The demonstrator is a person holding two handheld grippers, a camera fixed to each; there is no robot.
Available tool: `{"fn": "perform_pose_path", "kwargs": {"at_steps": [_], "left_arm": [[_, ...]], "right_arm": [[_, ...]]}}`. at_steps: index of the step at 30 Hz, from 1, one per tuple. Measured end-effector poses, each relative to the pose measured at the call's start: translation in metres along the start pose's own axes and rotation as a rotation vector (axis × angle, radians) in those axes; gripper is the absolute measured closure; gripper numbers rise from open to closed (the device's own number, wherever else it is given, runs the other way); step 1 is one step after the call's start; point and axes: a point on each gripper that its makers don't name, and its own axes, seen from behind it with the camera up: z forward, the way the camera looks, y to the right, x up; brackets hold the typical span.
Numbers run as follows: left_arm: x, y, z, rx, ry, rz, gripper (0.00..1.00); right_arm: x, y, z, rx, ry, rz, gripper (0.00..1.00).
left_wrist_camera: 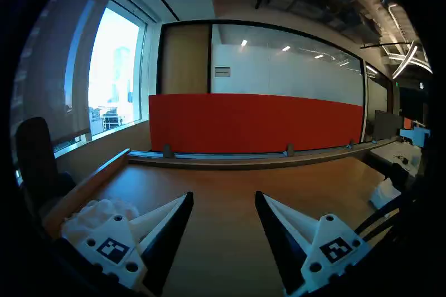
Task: Fold towel
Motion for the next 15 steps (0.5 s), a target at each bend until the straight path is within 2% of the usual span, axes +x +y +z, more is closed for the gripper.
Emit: {"fn": "perform_pose_path", "kwargs": {"at_steps": [3, 11, 15], "left_arm": [[-0.003, -0.001, 0.001, -0.001, 0.008, 0.005, 0.19], [-0.013, -0.008, 0.002, 0.006, 0.047, 0.073, 0.19], [-0.02, -0.012, 0.001, 0.012, 0.071, 0.075, 0.19]], "right_arm": [[0.001, -0.004, -0.002, 0.006, -0.004, -0.004, 0.0], [0.001, -0.014, -0.005, 0.008, -0.018, -0.016, 0.0], [0.002, -0.02, -0.004, 0.005, -0.021, -0.021, 0.0]]}}
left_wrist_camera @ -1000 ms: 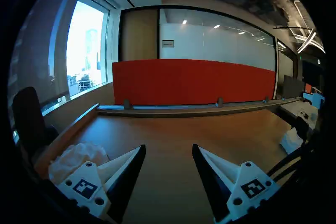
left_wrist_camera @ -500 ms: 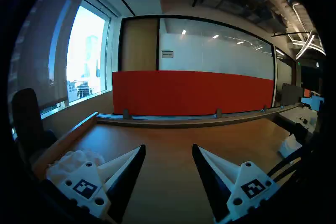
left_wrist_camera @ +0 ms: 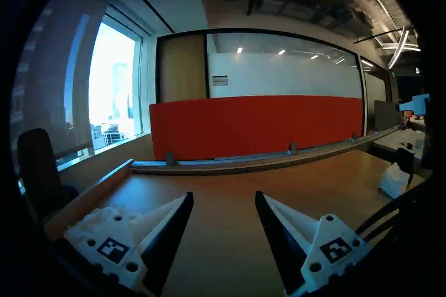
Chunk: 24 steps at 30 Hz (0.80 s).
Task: Fold towel
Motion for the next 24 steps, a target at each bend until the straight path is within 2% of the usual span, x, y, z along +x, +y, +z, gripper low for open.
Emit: {"fn": "perform_pose_path", "kwargs": {"at_steps": [9, 15, 24], "left_arm": [[-0.028, -0.016, -0.002, 0.018, 0.035, -0.017, 0.19], [-0.049, -0.021, 0.001, 0.024, 0.052, -0.045, 0.19], [-0.074, -0.026, 0.004, 0.032, 0.069, -0.059, 0.19]], "right_arm": [[-0.003, -0.006, 0.001, -0.011, 0.011, -0.013, 0.0], [-0.003, -0.008, -0.001, -0.011, 0.031, -0.018, 0.0], [-0.005, -0.007, 0.002, -0.027, 0.057, -0.049, 0.0]]}}
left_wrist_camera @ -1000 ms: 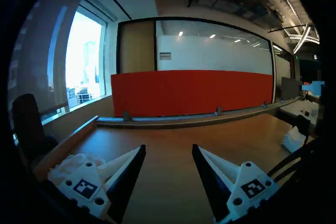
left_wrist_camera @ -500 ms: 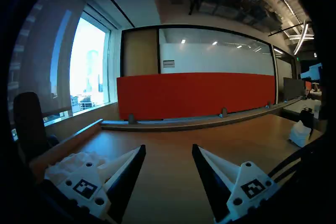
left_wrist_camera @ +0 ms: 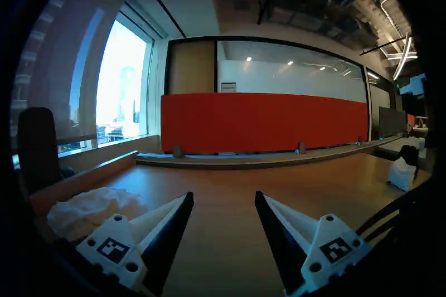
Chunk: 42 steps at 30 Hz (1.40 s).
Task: Fold towel
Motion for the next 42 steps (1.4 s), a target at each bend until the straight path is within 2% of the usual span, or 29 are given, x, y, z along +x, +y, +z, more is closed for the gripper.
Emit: {"fn": "perform_pose_path", "kwargs": {"at_steps": [5, 11, 17, 30, 42], "left_arm": [[-0.011, -0.007, 0.001, 0.011, 0.008, -0.008, 0.19], [-0.016, -0.01, 0.001, 0.021, 0.019, 0.015, 0.19], [-0.02, -0.015, 0.0, 0.03, 0.023, 0.015, 0.19], [-0.023, -0.017, -0.002, 0.041, 0.033, 0.004, 0.19], [-0.024, -0.017, -0.002, 0.043, 0.035, 0.006, 0.17]], "right_arm": [[-0.004, -0.001, 0.004, -0.002, 0.002, -0.005, 0.0], [-0.012, -0.001, 0.009, -0.003, -0.005, -0.003, 0.0], [-0.016, -0.004, 0.011, 0.0, -0.009, -0.016, 0.0], [-0.03, -0.006, 0.011, 0.003, -0.031, -0.019, 0.0], [-0.028, -0.003, 0.01, 0.016, -0.01, -0.015, 0.0]]}}
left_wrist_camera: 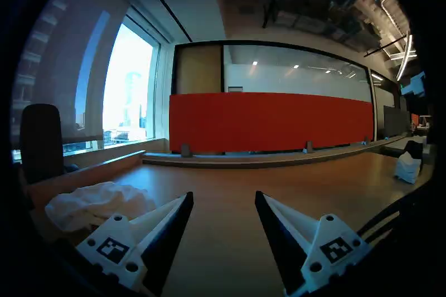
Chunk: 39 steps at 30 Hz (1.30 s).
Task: Fold towel
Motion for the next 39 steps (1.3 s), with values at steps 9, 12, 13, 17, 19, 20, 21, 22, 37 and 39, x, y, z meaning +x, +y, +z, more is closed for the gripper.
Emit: {"fn": "perform_pose_path", "kwargs": {"at_steps": [9, 12, 13, 17, 19, 20, 21, 22, 37, 39], "left_arm": [[-0.004, 0.001, 0.001, 0.0, 0.002, -0.001, 0.04], [-0.005, 0.001, 0.001, 0.001, 0.002, -0.001, 0.04], [-0.006, 0.001, 0.002, 0.001, 0.002, -0.001, 0.04], [-0.007, 0.001, 0.002, 0.001, 0.002, -0.001, 0.04], [-0.007, 0.002, 0.002, 0.001, 0.003, -0.001, 0.04], [-0.007, 0.002, 0.002, 0.001, 0.003, -0.001, 0.04], [-0.008, 0.002, 0.003, 0.001, 0.003, -0.001, 0.04], [-0.008, 0.002, 0.003, 0.001, 0.003, -0.001, 0.04], [-0.009, 0.003, 0.002, 0.001, 0.003, -0.001, 0.04], [-0.009, 0.003, 0.002, 0.001, 0.003, -0.001, 0.04]], "right_arm": [[0.0, 0.016, -0.002, -0.014, 0.054, 0.002, 0.0], [-0.009, 0.023, -0.003, -0.022, 0.057, 0.008, 0.0], [-0.012, 0.025, -0.003, -0.023, 0.059, 0.011, 0.0], [-0.028, 0.031, -0.004, -0.024, 0.069, 0.034, 0.0], [-0.036, 0.033, -0.005, -0.019, 0.075, 0.05, 0.0], [-0.04, 0.033, -0.005, -0.015, 0.078, 0.06, 0.0], [-0.044, 0.034, -0.005, -0.014, 0.08, 0.067, 0.0], [-0.048, 0.035, -0.005, -0.013, 0.083, 0.072, 0.0], [-0.103, 0.048, 0.004, -0.017, 0.096, 0.143, 0.0], [-0.108, 0.044, 0.003, -0.001, 0.098, 0.142, 0.0]]}}
